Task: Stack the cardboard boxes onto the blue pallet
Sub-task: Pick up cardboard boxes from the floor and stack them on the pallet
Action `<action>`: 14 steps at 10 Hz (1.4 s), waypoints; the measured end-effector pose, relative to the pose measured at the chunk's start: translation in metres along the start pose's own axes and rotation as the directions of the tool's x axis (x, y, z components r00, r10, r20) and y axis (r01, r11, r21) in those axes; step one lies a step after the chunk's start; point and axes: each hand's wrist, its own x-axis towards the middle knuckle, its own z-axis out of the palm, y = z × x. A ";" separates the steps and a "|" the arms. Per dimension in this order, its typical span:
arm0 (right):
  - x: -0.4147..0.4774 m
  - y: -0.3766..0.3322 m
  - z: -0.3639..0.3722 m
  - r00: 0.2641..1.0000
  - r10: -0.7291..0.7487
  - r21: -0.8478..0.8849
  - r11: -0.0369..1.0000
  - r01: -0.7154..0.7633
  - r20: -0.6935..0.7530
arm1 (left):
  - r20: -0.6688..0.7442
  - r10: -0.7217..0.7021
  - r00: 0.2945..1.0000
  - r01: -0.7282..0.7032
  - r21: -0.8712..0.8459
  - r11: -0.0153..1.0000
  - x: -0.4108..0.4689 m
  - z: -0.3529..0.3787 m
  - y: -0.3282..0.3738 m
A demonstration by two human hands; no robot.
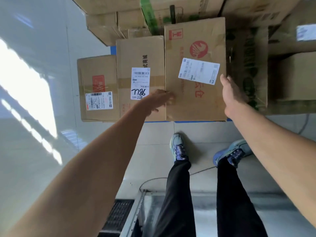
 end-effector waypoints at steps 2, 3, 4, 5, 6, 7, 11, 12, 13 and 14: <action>0.011 0.002 0.001 0.999 0.006 -0.001 1.000 -0.006 0.041 | -0.004 0.031 1.000 -0.031 -0.006 0.999 0.004 0.001 0.005; 0.013 0.005 0.003 0.999 0.000 -0.015 1.000 0.001 0.039 | -0.035 0.065 0.997 -0.064 0.021 0.998 0.009 0.008 0.002; 0.014 0.008 0.002 0.998 -0.023 -0.029 0.999 0.025 0.056 | -0.055 0.042 0.998 -0.039 0.064 0.997 0.017 0.016 -0.003; 0.016 0.013 0.002 0.996 -0.035 -0.029 0.999 0.038 0.082 | -0.095 0.045 0.994 -0.036 0.099 0.994 0.024 0.025 -0.006; 0.018 0.018 0.002 0.993 -0.035 -0.063 0.997 0.042 0.115 | -0.145 0.073 0.987 -0.054 0.133 0.990 0.027 0.033 -0.008; 0.019 0.020 0.002 0.989 -0.019 -0.075 0.997 0.030 0.146 | -0.168 0.070 0.983 -0.065 0.039 0.997 0.029 0.036 -0.009; 0.017 0.018 -0.010 0.977 0.033 -0.030 0.999 -0.027 0.209 | -0.147 0.152 0.977 -0.154 0.000 0.988 0.025 0.055 0.040; 0.016 0.019 -0.018 0.982 -0.002 0.019 1.000 -0.002 0.190 | -0.137 0.189 0.973 -0.188 0.015 0.982 0.025 0.069 0.058; 0.019 0.019 -0.031 0.991 -0.022 0.088 0.996 0.011 0.132 | -0.063 0.219 0.974 -0.217 0.040 0.975 0.022 0.084 0.074; 0.027 0.019 -0.058 0.998 -0.028 0.177 0.984 0.019 0.047 | -0.048 0.228 0.973 -0.223 0.087 0.971 0.018 0.107 0.106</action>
